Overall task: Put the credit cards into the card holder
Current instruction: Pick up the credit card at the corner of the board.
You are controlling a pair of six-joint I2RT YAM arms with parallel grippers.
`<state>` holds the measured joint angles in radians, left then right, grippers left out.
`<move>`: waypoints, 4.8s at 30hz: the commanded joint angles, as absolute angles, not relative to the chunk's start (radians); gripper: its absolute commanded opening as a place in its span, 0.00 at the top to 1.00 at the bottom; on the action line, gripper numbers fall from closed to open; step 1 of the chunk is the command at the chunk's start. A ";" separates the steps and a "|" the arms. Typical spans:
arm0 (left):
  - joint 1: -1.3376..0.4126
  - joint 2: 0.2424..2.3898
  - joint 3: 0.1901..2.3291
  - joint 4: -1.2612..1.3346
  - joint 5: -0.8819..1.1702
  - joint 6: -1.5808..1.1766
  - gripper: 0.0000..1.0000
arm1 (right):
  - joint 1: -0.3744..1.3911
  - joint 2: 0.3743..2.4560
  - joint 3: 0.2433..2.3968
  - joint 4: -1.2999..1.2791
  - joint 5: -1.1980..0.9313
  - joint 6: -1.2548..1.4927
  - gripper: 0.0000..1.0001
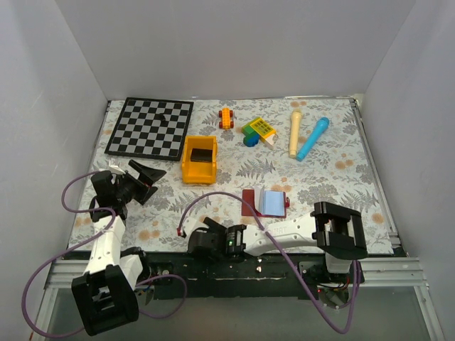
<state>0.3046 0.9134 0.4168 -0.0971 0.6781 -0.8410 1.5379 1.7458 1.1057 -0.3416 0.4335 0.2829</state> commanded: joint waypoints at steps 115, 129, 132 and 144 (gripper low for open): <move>0.308 0.940 0.345 -0.006 0.764 -0.851 0.02 | 1.511 1.835 1.109 -0.362 0.449 0.285 0.41; 0.310 0.950 0.345 0.031 0.767 -0.851 0.02 | 1.508 1.767 1.097 -0.385 0.477 0.299 0.61; 0.310 0.951 0.342 0.035 0.767 -0.854 0.02 | 1.500 1.750 1.097 -0.385 0.474 0.292 0.64; 0.310 0.951 0.337 0.037 0.769 -0.856 0.02 | 1.468 1.686 1.085 -0.391 0.485 0.278 0.80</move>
<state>0.3050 0.9543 0.3485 0.0235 0.7494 -0.8570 1.4784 1.7267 1.0973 -0.3763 0.4587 0.2817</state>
